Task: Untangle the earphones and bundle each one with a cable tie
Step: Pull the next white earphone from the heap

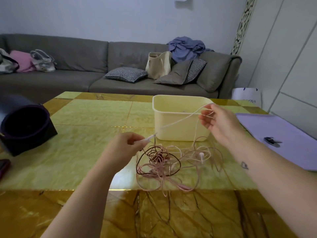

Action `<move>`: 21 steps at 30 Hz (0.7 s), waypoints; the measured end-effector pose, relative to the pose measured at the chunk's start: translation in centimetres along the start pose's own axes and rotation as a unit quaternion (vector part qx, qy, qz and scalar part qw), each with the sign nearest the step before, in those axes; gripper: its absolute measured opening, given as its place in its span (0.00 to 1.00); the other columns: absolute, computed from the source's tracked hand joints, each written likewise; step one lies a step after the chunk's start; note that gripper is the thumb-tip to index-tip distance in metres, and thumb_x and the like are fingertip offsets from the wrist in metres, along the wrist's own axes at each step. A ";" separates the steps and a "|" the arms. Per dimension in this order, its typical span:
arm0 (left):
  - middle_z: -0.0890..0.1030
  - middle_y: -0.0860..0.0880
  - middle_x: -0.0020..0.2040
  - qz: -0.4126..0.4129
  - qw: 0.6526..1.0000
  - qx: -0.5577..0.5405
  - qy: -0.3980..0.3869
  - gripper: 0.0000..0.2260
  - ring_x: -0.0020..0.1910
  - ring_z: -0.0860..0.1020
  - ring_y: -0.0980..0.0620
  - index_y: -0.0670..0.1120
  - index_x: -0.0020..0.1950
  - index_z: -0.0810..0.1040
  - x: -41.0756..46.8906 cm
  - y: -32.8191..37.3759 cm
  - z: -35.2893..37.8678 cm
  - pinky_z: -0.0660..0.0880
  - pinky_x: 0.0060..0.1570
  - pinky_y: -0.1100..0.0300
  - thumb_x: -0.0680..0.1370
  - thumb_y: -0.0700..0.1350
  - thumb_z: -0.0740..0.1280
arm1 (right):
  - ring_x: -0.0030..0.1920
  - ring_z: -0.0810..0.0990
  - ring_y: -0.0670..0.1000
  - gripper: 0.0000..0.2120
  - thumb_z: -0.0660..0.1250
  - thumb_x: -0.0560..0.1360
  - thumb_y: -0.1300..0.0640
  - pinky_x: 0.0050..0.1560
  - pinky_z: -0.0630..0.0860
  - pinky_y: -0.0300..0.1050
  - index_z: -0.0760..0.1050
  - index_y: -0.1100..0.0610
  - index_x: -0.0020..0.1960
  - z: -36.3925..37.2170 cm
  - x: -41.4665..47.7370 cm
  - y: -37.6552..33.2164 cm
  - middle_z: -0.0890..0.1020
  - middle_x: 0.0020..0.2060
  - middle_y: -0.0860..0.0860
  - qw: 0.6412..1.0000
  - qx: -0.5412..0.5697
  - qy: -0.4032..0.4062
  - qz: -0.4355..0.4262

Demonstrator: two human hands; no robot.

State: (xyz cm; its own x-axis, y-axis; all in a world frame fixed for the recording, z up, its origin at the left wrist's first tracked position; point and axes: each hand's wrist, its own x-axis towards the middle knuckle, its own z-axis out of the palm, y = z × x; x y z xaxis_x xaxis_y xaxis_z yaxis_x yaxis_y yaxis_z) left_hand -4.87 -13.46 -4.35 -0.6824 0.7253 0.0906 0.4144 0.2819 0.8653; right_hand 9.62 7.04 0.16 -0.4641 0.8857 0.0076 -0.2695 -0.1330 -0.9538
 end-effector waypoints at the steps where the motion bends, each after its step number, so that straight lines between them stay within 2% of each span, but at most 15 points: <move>1: 0.83 0.50 0.43 0.011 1.000 -0.021 0.011 0.01 0.46 0.81 0.48 0.53 0.44 0.80 -0.1 0.3 -0.1 0.78 0.50 0.53 0.76 0.48 0.69 | 0.33 0.77 0.50 0.12 0.55 0.81 0.61 0.29 0.75 0.36 0.72 0.58 0.40 -0.2 0.1 -0.7 0.76 0.33 0.53 1.000 0.023 0.017 0.003; 5: 0.82 0.52 0.43 0.059 0.985 -0.135 0.094 0.04 0.43 0.80 0.54 0.54 0.45 0.79 -0.5 2.1 0.2 0.76 0.47 0.64 0.77 0.45 0.67 | 0.33 0.77 0.50 0.11 0.56 0.80 0.62 0.34 0.75 0.40 0.72 0.58 0.40 -1.3 0.0 -1.2 0.76 0.34 0.53 0.998 0.017 0.066 -0.006; 7: 0.81 0.54 0.41 0.087 0.972 -0.172 0.133 0.04 0.39 0.77 0.61 0.55 0.45 0.79 -0.8 3.1 0.5 0.74 0.41 0.73 0.76 0.45 0.68 | 0.33 0.75 0.50 0.11 0.57 0.79 0.62 0.34 0.72 0.41 0.75 0.59 0.42 -2.0 -0.1 -0.7 0.76 0.34 0.53 0.997 -0.043 0.065 0.007; 8: 0.80 0.55 0.40 0.099 0.967 -0.178 0.152 0.04 0.37 0.75 0.61 0.55 0.44 0.79 -0.9 3.5 0.5 0.71 0.37 0.74 0.76 0.45 0.68 | 0.33 0.74 0.50 0.10 0.58 0.79 0.61 0.34 0.71 0.41 0.77 0.60 0.44 -2.4 -0.2 -0.4 0.77 0.34 0.53 0.992 -0.117 0.051 0.017; 9: 0.79 0.57 0.39 0.109 0.962 -0.185 0.166 0.04 0.37 0.73 0.59 0.55 0.44 0.79 -1.0 3.8 0.5 0.70 0.35 0.74 0.76 0.46 0.69 | 0.34 0.74 0.49 0.10 0.59 0.79 0.60 0.35 0.69 0.41 0.78 0.61 0.47 -2.8 -0.3 -0.3 0.78 0.35 0.53 0.973 -0.229 0.022 0.028; 11: 0.80 0.57 0.39 0.122 0.958 -0.200 0.166 0.02 0.41 0.74 0.56 0.54 0.44 0.80 -1.2 4.3 0.6 0.72 0.40 0.69 0.75 0.47 0.69 | 0.41 0.75 0.47 0.10 0.62 0.77 0.60 0.37 0.69 0.39 0.77 0.58 0.56 -3.2 -1.0 -0.2 0.80 0.44 0.52 0.880 -0.468 -0.070 0.034; 12: 0.81 0.56 0.40 0.125 0.957 -0.211 0.155 0.02 0.43 0.77 0.56 0.54 0.44 0.81 -1.3 4.6 0.7 0.74 0.44 0.66 0.75 0.47 0.69 | 0.47 0.76 0.48 0.14 0.65 0.75 0.61 0.42 0.70 0.38 0.75 0.55 0.61 -3.1 -1.5 -0.2 0.79 0.50 0.51 0.836 -0.535 -0.115 0.030; 13: 0.82 0.55 0.41 0.125 0.956 -0.228 0.138 0.02 0.44 0.79 0.57 0.53 0.45 0.81 -1.4 4.8 0.8 0.76 0.45 0.66 0.75 0.46 0.69 | 0.54 0.75 0.48 0.20 0.68 0.73 0.62 0.48 0.70 0.38 0.73 0.53 0.64 -2.7 -2.0 -0.4 0.77 0.56 0.50 0.815 -0.560 -0.148 0.014; 15: 0.83 0.55 0.40 0.128 0.951 -0.263 0.099 0.04 0.42 0.79 0.60 0.52 0.46 0.81 -1.6 5.3 1.1 0.75 0.40 0.69 0.75 0.44 0.68 | 0.65 0.71 0.47 0.27 0.71 0.71 0.63 0.60 0.68 0.39 0.69 0.51 0.68 -1.0 -3.4 -1.2 0.75 0.62 0.48 0.827 -0.521 -0.203 -0.057; 16: 0.83 0.56 0.39 0.135 0.950 -0.268 0.082 0.04 0.40 0.79 0.60 0.52 0.47 0.80 -1.7 5.5 1.2 0.75 0.38 0.69 0.75 0.43 0.68 | 0.66 0.71 0.46 0.28 0.71 0.71 0.62 0.63 0.67 0.40 0.68 0.51 0.69 0.0 -4.2 -1.7 0.76 0.62 0.48 0.838 -0.482 -0.237 -0.093; 18: 0.83 0.56 0.40 0.153 0.947 -0.276 0.053 0.06 0.38 0.78 0.60 0.51 0.48 0.80 -1.9 5.9 1.5 0.75 0.40 0.68 0.75 0.41 0.67 | 0.60 0.77 0.44 0.26 0.71 0.72 0.61 0.62 0.71 0.39 0.69 0.50 0.68 2.0 -5.4 -2.4 0.81 0.56 0.48 0.853 -0.406 -0.298 -0.138; 20: 0.83 0.56 0.41 0.165 0.940 -0.297 0.031 0.08 0.38 0.78 0.59 0.50 0.49 0.80 -1.8 5.9 1.5 0.76 0.41 0.67 0.75 0.39 0.67 | 0.41 0.81 0.44 0.15 0.69 0.75 0.60 0.49 0.75 0.35 0.74 0.50 0.60 3.4 -5.9 -3.0 0.83 0.37 0.48 0.858 -0.372 -0.304 -0.182; 21: 0.82 0.57 0.41 0.162 0.938 -0.306 0.025 0.09 0.37 0.77 0.59 0.51 0.50 0.80 -1.8 5.9 1.4 0.75 0.40 0.66 0.76 0.37 0.66 | 0.32 0.78 0.44 0.09 0.68 0.75 0.60 0.41 0.75 0.35 0.77 0.51 0.55 3.7 -5.9 -3.3 0.79 0.29 0.48 0.859 -0.374 -0.281 -0.209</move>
State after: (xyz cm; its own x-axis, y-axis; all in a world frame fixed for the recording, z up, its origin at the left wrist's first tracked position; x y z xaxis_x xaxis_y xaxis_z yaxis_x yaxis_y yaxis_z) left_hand -0.32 -12.23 -0.14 -0.6137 0.6758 0.4081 0.1933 -0.3726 0.9076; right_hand 10.10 0.64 4.34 -0.8490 0.4046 0.3398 0.0090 0.6540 -0.7564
